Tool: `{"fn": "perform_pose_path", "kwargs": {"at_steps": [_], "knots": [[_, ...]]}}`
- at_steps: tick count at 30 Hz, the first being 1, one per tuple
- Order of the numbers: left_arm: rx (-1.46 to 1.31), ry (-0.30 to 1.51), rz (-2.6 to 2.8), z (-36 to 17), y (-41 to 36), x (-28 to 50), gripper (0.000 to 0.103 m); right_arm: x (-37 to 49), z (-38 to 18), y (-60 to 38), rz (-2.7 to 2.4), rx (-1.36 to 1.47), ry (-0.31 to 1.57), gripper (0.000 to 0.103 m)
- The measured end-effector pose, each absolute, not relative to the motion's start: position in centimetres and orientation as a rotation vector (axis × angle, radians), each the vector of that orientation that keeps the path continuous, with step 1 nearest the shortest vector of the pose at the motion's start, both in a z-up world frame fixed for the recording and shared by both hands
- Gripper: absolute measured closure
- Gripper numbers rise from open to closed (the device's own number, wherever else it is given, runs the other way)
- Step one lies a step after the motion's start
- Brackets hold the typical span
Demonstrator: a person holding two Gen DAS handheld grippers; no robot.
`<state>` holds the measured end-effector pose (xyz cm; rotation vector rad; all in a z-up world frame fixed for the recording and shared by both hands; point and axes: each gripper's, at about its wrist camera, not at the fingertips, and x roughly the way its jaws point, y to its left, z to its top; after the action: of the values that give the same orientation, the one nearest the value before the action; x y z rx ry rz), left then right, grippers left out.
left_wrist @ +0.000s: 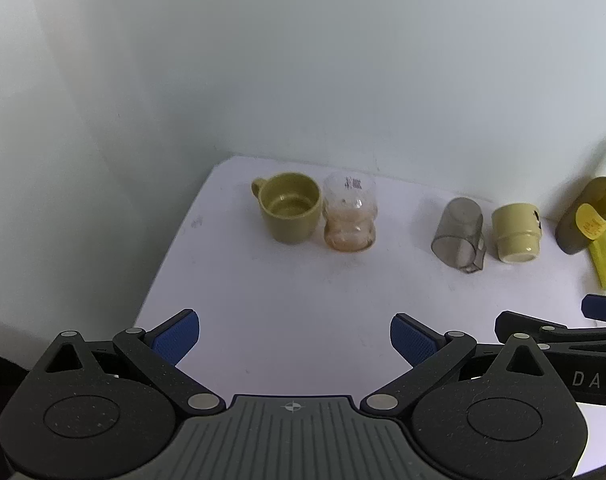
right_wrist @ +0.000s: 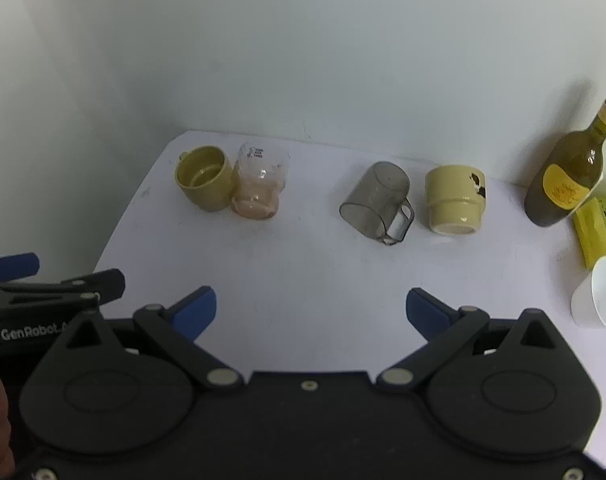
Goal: Flip cup upright
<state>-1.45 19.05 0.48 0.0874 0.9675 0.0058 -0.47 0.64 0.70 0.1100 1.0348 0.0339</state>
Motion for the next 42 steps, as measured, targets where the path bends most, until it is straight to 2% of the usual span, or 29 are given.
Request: {"fn": "perform_pose_path", "kwargs": {"at_steps": [23,42], "knots": [[0.002,1.024,-0.059,-1.8,22.1,0.2,0.0,0.3,0.6,4.4,-0.011,0.028,1.07,0.001],[0.055,1.02,-0.063,-1.9,18.9,-0.4,0.0,-1.2,0.6,1.5,-0.012,0.098,1.063,0.001]]}}
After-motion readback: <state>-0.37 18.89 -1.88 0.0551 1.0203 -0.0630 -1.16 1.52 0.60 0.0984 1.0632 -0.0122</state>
